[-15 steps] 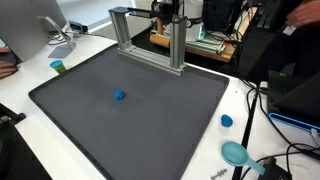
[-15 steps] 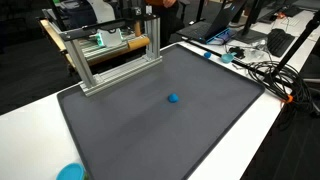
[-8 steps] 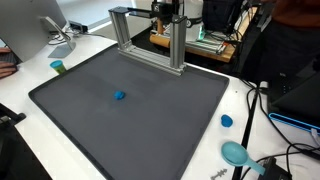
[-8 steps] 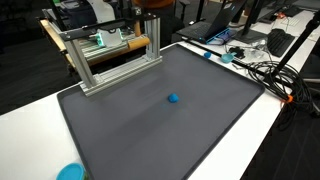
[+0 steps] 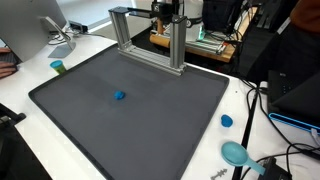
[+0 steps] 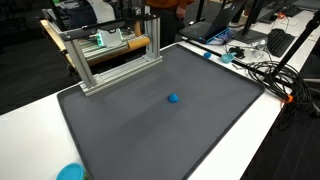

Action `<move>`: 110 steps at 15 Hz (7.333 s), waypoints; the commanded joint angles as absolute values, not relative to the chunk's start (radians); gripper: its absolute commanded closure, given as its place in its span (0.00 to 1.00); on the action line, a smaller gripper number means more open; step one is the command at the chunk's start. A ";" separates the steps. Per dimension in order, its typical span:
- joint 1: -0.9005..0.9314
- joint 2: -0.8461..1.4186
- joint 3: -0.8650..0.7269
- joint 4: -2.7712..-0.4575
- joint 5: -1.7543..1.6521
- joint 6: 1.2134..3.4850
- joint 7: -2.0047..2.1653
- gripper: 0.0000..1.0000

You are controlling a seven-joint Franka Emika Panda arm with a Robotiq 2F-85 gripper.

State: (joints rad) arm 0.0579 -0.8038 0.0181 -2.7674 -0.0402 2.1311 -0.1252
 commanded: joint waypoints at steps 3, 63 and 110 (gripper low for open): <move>-0.025 -0.898 0.079 -2.709 -0.062 2.084 0.106 0.00; -0.026 -0.785 0.097 -2.744 -0.037 2.201 0.173 0.00; -0.023 -0.754 0.062 -2.740 -0.075 2.143 0.035 0.32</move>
State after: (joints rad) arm -0.0221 -0.7545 0.0518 -2.7421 -0.0487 2.1573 0.0201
